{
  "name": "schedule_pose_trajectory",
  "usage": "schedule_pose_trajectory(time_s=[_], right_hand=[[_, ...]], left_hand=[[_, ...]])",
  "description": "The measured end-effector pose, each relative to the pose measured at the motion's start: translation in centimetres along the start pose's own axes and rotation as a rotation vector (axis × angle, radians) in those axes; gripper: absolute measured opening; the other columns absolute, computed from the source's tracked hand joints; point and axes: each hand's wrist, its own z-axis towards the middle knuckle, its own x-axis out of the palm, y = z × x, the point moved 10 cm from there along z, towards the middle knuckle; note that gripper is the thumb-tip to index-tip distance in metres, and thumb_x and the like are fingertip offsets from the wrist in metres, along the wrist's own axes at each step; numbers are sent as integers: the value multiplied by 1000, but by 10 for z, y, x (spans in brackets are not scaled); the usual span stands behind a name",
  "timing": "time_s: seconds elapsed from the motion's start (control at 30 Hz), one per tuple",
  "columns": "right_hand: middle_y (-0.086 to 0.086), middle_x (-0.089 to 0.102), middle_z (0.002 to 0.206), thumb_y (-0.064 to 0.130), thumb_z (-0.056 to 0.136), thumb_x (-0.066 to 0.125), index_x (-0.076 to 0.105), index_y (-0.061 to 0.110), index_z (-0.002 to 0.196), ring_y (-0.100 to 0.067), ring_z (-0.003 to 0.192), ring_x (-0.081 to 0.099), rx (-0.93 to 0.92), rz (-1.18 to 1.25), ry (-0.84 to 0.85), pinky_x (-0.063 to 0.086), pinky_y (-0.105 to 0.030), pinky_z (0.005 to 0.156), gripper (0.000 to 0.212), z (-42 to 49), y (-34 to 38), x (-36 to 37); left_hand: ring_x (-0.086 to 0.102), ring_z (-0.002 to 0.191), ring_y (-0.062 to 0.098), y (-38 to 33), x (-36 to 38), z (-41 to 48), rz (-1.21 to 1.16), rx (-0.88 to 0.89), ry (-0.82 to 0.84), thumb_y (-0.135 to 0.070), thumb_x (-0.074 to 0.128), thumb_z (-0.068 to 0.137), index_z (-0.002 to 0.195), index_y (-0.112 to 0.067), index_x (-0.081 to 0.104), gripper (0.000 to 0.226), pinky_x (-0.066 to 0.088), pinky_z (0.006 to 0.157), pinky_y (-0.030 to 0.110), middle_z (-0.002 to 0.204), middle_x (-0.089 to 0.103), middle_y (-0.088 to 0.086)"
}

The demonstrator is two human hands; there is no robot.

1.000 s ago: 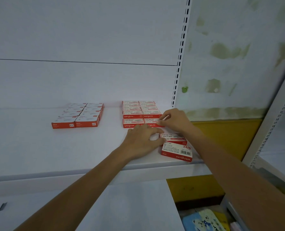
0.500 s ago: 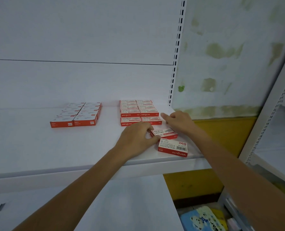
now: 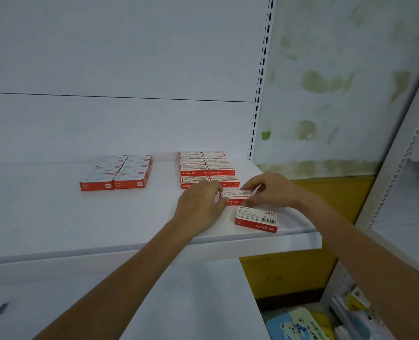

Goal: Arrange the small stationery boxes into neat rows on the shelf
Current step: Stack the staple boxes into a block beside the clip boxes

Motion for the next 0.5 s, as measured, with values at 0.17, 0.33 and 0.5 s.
schedule_pose_trajectory(time_s=[0.17,0.33,0.5], right_hand=[[17,62,81,30,66,79,66,29,95,-1,71,60,-31,-22,-72,43,-10,56,31,1,8,-5],[16,60,86,28,65,81,64,28,97,2,68,57,-125,12,-275,41,-4,55,36,4,31,-18],[4,56,100,26,67,79,62,17,112,-5,74,55,-275,-13,-436,45,-11,70,48,5,67,-22]], left_hand=[[50,96,5,8,2,-4,-267,-44,146,-31,55,89,122,-20,53,35,36,82,20,120,61,-2],[49,104,6,26,-5,-18,-361,-88,209,-28,54,88,134,-23,40,48,37,89,20,126,55,-3],[47,104,8,28,-17,-24,-349,-70,149,-23,52,90,140,-26,27,56,37,87,20,128,51,-4]])
